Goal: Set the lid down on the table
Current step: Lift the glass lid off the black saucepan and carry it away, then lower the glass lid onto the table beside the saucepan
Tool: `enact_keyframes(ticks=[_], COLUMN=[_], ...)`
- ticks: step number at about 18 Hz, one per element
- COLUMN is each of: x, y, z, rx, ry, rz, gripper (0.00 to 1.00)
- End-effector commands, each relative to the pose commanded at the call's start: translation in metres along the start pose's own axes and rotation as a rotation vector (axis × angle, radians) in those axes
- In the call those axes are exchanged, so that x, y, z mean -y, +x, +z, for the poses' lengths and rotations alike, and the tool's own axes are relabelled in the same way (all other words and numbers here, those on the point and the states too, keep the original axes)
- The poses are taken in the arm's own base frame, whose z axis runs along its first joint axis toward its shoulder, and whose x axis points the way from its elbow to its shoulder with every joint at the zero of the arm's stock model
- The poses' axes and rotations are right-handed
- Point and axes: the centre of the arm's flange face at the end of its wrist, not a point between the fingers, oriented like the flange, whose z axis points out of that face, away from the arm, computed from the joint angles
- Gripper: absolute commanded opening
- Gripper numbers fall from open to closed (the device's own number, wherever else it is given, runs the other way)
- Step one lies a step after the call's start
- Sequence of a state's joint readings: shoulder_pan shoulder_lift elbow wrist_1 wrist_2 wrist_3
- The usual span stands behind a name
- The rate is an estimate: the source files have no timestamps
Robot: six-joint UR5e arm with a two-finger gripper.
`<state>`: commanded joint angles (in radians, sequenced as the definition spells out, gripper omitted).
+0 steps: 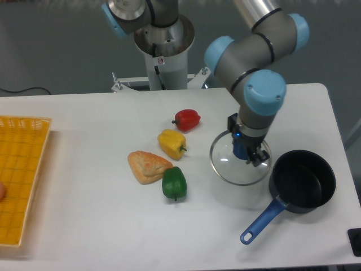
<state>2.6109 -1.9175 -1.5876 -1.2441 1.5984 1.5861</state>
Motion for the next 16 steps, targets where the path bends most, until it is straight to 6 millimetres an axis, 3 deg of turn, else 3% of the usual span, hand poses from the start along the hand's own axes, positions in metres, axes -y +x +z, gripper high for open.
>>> enact_keyframes(ticks=[16], x=[0.017], y=[0.015], z=[0.049], rx=[0.046], ry=[0.020], rz=[-0.016], gripper=[0.60])
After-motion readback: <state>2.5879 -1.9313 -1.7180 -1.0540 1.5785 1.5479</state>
